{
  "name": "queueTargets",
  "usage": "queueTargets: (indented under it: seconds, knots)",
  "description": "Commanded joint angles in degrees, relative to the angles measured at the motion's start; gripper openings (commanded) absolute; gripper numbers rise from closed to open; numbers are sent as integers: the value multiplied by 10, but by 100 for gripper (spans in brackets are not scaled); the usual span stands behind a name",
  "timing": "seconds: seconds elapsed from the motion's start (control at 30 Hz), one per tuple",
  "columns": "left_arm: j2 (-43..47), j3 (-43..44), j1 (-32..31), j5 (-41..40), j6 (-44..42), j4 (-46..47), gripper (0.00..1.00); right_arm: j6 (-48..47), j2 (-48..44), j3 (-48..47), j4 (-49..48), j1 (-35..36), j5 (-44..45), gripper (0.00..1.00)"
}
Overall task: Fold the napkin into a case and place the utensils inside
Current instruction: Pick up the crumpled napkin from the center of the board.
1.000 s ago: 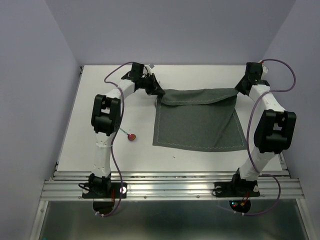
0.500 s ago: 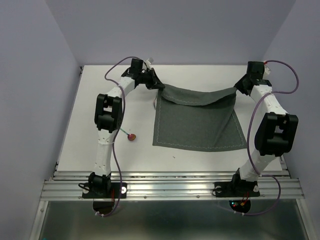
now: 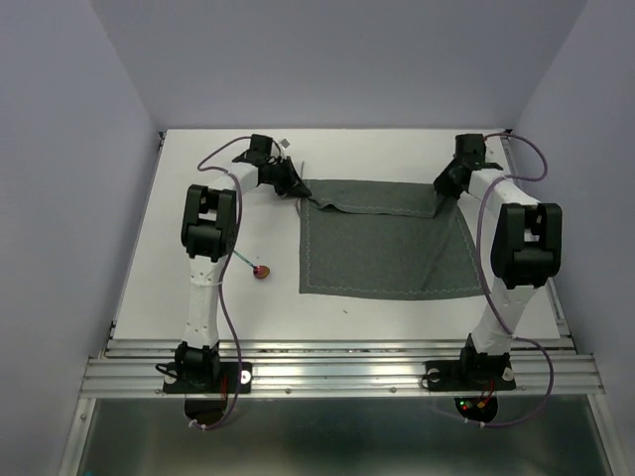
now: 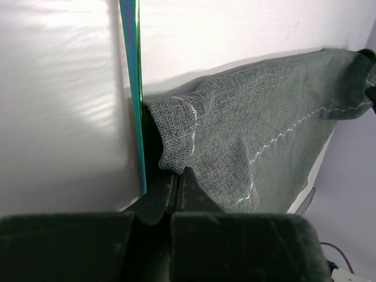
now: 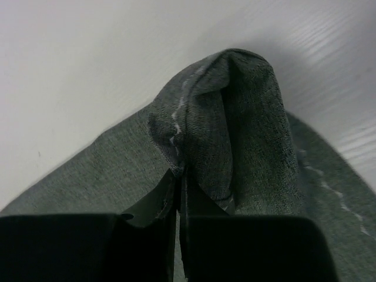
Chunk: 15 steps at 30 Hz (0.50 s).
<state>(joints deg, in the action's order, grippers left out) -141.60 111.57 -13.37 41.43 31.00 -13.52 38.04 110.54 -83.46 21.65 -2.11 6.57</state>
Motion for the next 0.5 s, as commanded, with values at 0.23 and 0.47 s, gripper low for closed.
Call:
queueTargets:
  seconds: [0.23, 0.47]
  knots:
    - [127, -94, 109, -74, -59, -29, 0, 59, 4, 44, -77, 55, -11, 1]
    - [108, -58, 101, -50, -72, -46, 0, 46, -18, 35, -77, 48, 20, 1]
